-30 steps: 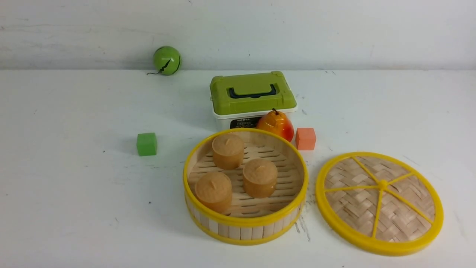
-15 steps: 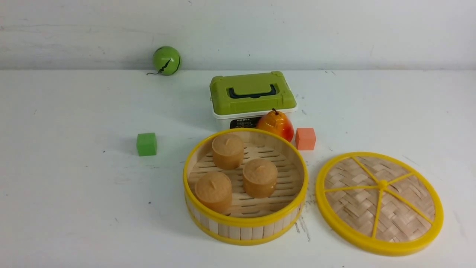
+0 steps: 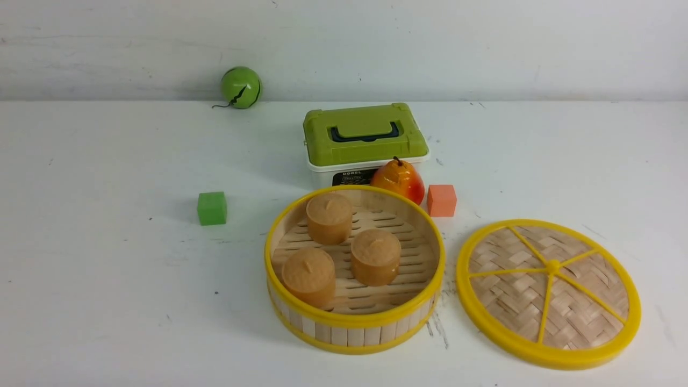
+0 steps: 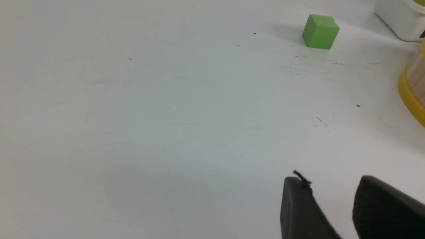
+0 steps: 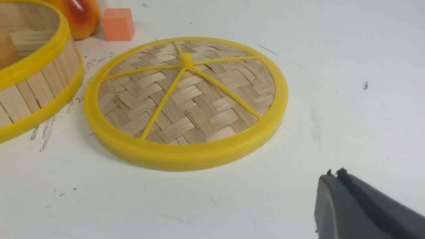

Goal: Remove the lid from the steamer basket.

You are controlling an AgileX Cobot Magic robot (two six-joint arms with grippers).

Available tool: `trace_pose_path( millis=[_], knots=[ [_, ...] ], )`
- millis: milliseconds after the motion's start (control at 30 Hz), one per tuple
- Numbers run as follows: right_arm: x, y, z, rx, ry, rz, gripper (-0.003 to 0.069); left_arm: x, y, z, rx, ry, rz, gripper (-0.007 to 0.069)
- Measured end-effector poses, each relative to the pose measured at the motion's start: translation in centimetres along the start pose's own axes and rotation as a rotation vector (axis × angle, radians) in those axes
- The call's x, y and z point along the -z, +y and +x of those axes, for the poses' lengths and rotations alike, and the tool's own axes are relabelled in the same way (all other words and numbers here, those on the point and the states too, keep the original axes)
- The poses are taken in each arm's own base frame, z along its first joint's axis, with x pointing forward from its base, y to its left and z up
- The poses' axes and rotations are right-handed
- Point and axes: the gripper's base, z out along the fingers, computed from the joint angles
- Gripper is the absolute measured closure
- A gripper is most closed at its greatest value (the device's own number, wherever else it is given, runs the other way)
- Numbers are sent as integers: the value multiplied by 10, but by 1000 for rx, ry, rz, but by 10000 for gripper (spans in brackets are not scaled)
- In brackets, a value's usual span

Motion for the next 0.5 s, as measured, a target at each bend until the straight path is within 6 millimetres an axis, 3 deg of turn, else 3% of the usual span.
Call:
trace_pose_path(
  millis=[500],
  knots=[
    [0,0,0,-5,0,-1,659,0,0,0,0,0,0,385]
  ],
)
